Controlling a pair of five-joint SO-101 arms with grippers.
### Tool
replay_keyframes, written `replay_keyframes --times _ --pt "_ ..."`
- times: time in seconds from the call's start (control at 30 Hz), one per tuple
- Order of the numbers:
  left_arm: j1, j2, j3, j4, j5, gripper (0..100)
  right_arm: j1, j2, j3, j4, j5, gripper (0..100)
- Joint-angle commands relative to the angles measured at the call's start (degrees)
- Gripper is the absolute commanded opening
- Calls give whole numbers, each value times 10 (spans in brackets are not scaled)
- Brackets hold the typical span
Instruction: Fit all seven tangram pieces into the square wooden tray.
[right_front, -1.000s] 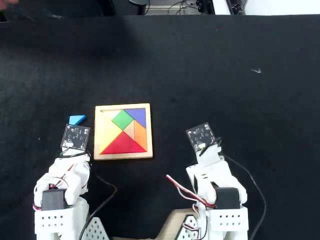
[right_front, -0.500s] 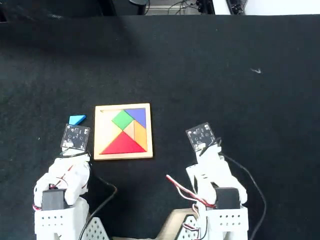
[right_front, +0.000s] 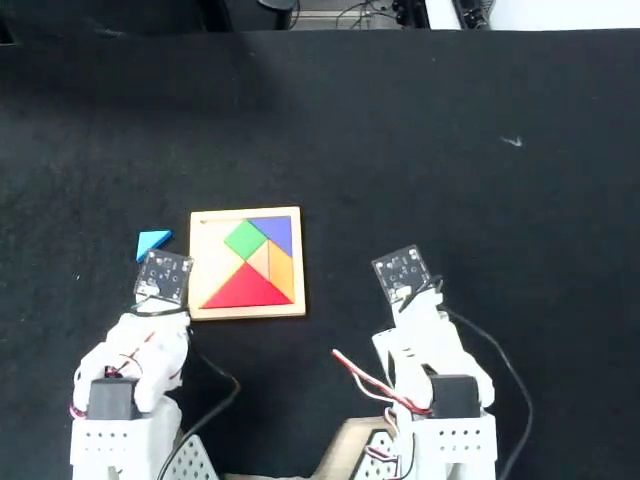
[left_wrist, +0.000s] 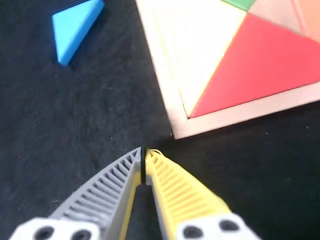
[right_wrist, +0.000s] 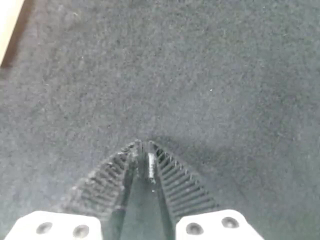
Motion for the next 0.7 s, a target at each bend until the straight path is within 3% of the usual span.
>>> replay_keyframes --times 0.0,0.23,0.37,0.5,0.67 --pt "18 -4 10 4 -4 30 10 -53 -2 4 -1 18" --pt "9 -4 7 5 -7 30 10 -53 -2 4 1 18" --pt "-62 -5 -15 -4 -11 34 10 -53 -2 3 -2 18" --pt "-74 -5 -74 -42 -91 33 7 -53 -2 3 -2 18" --pt "-88 -5 -86 -48 -110 34 -20 -54 -2 3 -2 19"
